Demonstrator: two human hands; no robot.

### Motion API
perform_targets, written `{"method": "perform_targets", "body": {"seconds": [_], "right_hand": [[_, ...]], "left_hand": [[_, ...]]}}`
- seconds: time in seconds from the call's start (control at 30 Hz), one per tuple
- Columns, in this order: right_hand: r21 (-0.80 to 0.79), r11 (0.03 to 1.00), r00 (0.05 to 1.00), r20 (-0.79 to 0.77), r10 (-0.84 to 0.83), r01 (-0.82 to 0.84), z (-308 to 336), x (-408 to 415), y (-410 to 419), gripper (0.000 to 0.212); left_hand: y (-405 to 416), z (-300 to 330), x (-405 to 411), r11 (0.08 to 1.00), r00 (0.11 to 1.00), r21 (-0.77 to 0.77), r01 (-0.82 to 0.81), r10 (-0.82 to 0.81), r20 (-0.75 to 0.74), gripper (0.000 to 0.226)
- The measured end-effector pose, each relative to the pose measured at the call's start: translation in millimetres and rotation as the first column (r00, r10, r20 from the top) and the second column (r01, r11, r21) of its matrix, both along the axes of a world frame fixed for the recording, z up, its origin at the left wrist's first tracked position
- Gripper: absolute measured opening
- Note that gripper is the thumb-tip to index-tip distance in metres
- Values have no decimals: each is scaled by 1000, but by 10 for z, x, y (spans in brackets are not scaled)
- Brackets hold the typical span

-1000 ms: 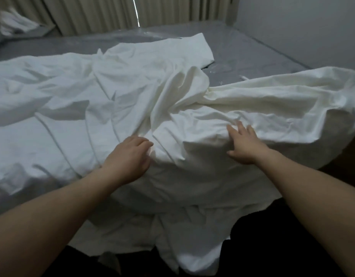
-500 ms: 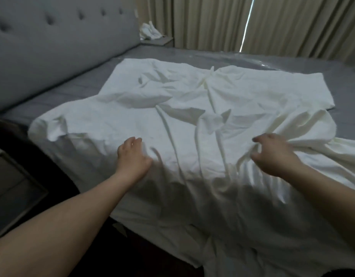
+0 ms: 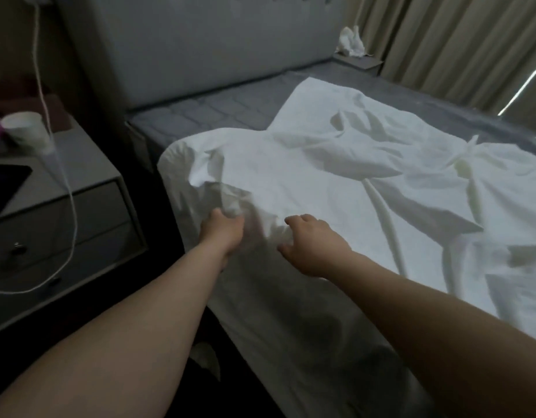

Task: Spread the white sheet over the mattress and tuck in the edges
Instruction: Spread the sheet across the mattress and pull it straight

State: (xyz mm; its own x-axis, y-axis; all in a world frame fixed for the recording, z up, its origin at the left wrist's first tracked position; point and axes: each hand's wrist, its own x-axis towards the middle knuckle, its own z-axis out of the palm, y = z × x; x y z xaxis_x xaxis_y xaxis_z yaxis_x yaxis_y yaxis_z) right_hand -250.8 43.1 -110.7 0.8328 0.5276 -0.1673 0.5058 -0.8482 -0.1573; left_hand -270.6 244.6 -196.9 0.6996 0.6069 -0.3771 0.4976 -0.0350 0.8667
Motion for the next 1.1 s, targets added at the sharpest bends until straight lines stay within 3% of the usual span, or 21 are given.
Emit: {"method": "perform_targets", "body": {"seconds": [0.13,0.3,0.4,0.53,0.63,0.7,0.8,0.93,1.0,1.1], "right_hand": [[-43,999,998,61,32,-29,-186,425,478,52],[-61,998,1000,11,-6,7,-300,873,1060,88],[-72,997,999,-27,-25,23,-327,1075,1270,103],[-35,999,999,-27,-25,24,-330,1363,1467,108],[-14,1000,1000,-14,-25,24,-335,1465,1501,96],[-11,1000,1000,-2,-23,23,-355,1476,1498,91],[33,998,999,1,-52,52,-381,1493,1503,81],[131,987,994,55,-97,89,-381,1510,1518,46],[169,979,988,83,-132,116,-377,1532,1553,30],[170,975,976,137,-167,143,-394,1537,1633,14]], "left_hand": [[548,-141,169,973,978,-157,-169,186,94,66],[1154,-184,375,958,951,-79,-276,284,122,69],[1348,-216,517,960,949,-99,-260,273,157,75],[1637,-345,848,942,939,-179,-284,311,145,87],[1676,-190,1040,924,940,-253,-288,323,112,93],[1654,-39,1131,945,944,-165,-281,304,128,77],[1731,33,1234,952,970,187,-242,240,35,60],[1907,109,1180,878,987,468,-100,149,-68,56],[1990,106,1113,841,989,534,-86,137,-56,53],[2063,47,1002,849,990,513,-129,141,15,46]]}}
